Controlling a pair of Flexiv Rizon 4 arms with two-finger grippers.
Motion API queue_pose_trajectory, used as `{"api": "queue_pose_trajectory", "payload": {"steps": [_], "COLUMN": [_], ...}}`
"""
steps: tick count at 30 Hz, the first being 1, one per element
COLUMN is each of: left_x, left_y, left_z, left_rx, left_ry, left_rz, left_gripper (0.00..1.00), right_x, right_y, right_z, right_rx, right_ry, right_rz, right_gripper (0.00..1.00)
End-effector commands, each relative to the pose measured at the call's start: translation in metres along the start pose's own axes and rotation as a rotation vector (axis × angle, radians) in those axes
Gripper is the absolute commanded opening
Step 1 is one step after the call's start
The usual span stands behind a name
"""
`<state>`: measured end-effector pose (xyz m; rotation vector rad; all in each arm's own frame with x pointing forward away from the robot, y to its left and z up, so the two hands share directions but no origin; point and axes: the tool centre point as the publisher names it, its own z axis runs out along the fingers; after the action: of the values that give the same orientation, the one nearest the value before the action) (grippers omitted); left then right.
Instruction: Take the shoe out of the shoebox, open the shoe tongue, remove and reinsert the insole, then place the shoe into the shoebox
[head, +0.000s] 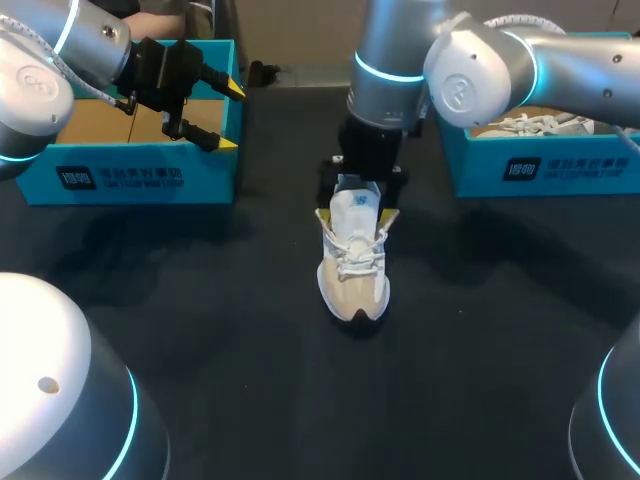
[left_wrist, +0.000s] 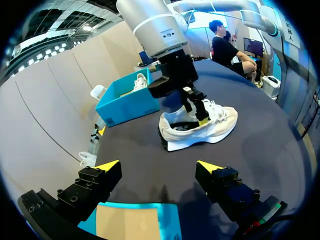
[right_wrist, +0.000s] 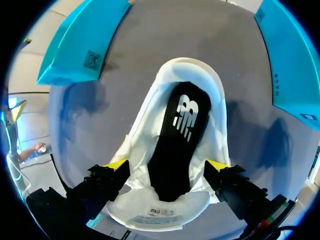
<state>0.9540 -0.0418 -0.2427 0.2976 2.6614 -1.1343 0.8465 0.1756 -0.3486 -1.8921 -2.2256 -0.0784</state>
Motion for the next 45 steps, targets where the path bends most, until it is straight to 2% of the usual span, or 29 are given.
{"api": "queue_pose_trajectory", "payload": {"steps": [1,7,15,22,35,45], "left_x": [-0.001,-0.001,-0.001,-0.001,-0.001,-0.001], "left_y": [0.0,0.0,0.0,0.0,0.0,0.0], "left_z": [0.0,0.0,0.0,0.0,0.0,0.0], "left_rx": [-0.002,-0.002,-0.002,-0.002,-0.002,-0.002], "left_ry": [0.002,0.002,0.002,0.002,0.002,0.002], "left_rz": [0.001,0.001,0.001,0.001,0.001,0.001], "left_gripper": [1.0,1.0,1.0,1.0,1.0,1.0], "right_x": [0.006,0.014,0.013,0.011,0.02,0.025], "right_y": [-0.002,0.005,0.011,-0.005,-0.03,-0.061], "right_z": [-0.005,-0.005,-0.008,-0.025,-0.071,-0.087], "right_rx": [-0.013,-0.02,-0.015,-0.01,-0.091,-0.115], "right_ry": [-0.001,0.011,-0.007,-0.057,-0.133,-0.185], "right_rz": [-0.012,-0.049,-0.059,-0.011,0.052,0.113], "right_gripper": [1.0,1.0,1.0,1.0,1.0,1.0]}}
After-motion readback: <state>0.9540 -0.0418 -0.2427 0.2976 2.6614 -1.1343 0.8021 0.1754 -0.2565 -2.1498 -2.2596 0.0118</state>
